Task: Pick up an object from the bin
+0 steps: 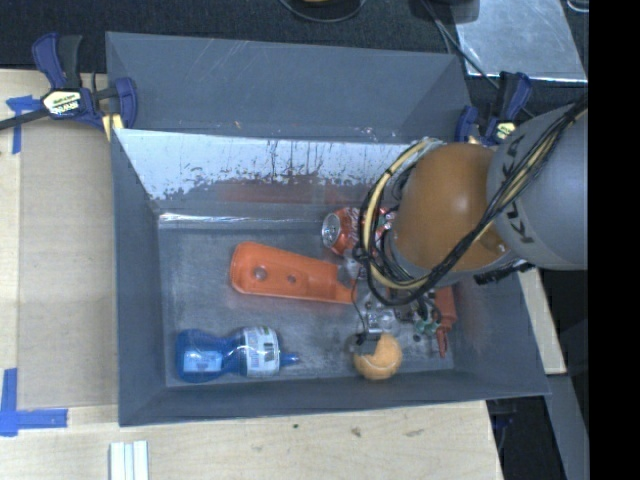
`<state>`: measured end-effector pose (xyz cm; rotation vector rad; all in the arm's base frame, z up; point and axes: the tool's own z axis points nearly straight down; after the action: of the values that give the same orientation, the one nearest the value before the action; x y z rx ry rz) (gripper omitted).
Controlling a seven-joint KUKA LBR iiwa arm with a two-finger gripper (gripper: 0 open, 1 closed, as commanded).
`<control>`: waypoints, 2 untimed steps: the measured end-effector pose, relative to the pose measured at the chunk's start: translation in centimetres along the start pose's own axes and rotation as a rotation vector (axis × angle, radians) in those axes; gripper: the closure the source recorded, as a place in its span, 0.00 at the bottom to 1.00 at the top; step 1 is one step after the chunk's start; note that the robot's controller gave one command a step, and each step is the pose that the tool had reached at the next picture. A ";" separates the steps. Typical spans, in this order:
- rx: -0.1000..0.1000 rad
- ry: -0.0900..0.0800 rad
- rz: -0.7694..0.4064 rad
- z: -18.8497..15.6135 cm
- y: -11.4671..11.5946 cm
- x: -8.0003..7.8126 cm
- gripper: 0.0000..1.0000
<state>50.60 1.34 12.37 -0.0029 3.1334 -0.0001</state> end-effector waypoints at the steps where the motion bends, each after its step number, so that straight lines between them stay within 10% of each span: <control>1: -0.001 0.004 -0.107 4.5 1.7 -3.1 0.00; 2: 0.000 -0.006 0.054 4.4 5.3 -5.0 1.00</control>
Offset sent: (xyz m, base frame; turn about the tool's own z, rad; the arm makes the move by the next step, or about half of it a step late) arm 0.0488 0.0532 -0.0445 0.0554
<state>55.61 6.64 7.99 0.0808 3.1268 0.0009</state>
